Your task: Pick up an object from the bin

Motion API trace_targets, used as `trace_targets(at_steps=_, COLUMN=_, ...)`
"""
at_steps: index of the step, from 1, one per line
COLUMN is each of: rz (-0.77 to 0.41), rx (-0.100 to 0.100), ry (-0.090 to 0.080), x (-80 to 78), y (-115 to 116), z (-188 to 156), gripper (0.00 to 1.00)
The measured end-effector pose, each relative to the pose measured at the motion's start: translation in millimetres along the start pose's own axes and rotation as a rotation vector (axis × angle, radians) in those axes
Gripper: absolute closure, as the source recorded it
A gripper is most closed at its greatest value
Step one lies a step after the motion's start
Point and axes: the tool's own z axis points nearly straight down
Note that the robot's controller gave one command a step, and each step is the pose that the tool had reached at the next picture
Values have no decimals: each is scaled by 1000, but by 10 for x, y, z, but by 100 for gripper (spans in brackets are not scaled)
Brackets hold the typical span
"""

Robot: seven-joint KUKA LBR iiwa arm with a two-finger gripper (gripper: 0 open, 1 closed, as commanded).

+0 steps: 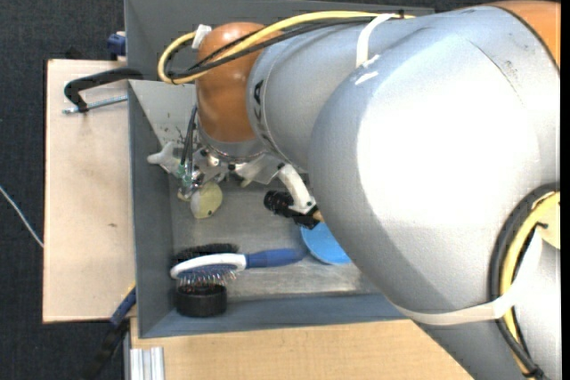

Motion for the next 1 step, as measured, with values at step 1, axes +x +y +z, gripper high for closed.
trace_targets(at_steps=1, rz=-2, rx=-5, ry=-1, x=-3, y=29, z=-633, gripper=100)
